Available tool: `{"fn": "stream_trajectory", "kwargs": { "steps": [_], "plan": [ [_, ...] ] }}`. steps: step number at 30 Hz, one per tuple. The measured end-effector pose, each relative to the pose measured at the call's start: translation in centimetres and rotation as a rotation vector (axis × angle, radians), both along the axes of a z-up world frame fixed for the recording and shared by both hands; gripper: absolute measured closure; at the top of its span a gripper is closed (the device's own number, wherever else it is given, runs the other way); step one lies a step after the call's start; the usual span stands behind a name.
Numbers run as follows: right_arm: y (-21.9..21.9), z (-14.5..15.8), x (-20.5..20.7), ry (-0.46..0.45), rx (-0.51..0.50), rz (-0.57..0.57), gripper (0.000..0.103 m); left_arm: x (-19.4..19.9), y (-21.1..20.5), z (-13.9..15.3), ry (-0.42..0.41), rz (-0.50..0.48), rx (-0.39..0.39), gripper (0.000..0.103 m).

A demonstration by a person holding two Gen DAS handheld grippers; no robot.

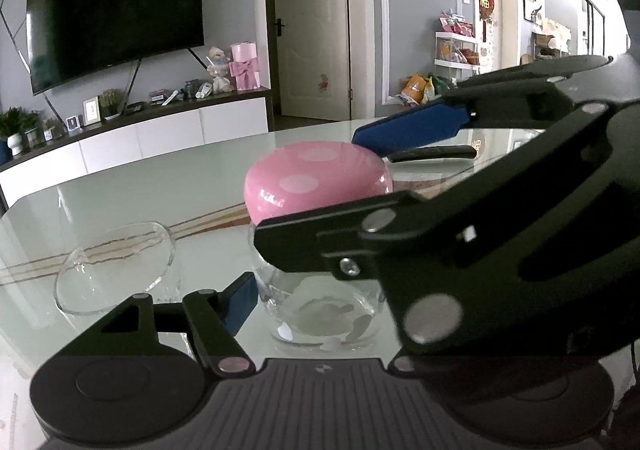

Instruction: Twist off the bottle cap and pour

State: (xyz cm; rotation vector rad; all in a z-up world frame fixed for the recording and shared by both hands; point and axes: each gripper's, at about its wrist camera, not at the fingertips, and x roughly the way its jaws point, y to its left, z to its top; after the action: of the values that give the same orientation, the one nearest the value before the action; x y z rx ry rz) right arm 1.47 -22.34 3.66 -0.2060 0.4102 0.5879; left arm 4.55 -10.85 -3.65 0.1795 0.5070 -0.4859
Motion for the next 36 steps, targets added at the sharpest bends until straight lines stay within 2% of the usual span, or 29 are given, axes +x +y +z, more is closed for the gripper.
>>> {"fn": "stream_trajectory", "kwargs": {
  "steps": [3,9,27,36],
  "plan": [
    [-0.2,-0.2,0.0,0.002,0.001,0.001,0.038,-0.1,-0.1,0.0,0.002,0.007,0.0,0.029],
    [-0.5,-0.2,0.1,-0.003,-0.001,0.034,0.038,-0.2,-0.1,0.0,0.004,0.019,-0.003,0.03],
    [-3.8,0.2,2.2,0.024,0.052,0.286,0.038,-0.3,0.0,0.1,0.009,0.033,-0.004,0.03],
    [-4.5,0.6,2.5,0.029,0.055,0.334,0.037,0.2,0.1,0.4,0.007,0.028,0.001,0.029]
  ]
}}
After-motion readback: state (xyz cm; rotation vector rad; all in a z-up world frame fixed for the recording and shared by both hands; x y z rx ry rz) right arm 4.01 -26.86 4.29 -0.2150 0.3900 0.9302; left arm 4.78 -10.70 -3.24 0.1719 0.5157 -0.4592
